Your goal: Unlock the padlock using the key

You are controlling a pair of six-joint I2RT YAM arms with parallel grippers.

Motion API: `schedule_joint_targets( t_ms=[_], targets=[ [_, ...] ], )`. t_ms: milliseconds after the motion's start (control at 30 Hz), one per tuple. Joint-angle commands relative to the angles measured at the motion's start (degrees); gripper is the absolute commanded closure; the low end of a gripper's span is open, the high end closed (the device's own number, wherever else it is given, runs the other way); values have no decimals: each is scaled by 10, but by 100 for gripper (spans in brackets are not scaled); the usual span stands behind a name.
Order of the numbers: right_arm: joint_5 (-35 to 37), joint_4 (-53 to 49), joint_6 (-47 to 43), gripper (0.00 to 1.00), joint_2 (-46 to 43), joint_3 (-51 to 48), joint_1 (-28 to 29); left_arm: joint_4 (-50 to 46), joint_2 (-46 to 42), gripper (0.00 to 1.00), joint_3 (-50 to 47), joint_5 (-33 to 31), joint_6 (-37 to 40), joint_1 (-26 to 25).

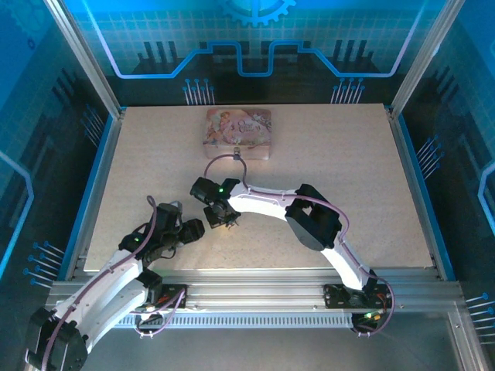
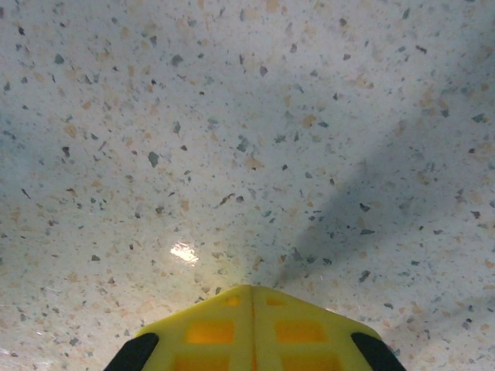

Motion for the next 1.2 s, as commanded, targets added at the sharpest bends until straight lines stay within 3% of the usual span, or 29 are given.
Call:
schedule_joint_targets(
  t_ms=[0,200,367,600,933,1167],
  targets=[
    [6,2,-11,91,-24,-11,-3,-6,-7,32,-8,-5,4,-2],
    [30,-15,6,87,-72,-35,-12,-3,-7,32,-9,-1,5,-1],
    [18,18,19,85,-140,-113,-29,33,11,35,-7,47,44,-1],
    [11,55,4,84,-208,-217,-62,91,128,40,46,115,120,-17],
    [-9,105,8,82,-289,-367,-128,97,348,42,195,-6,211,-139],
    [-8,132,7,81,-342,-443,-155,69,491,55,299,-54,260,-175]
  ],
)
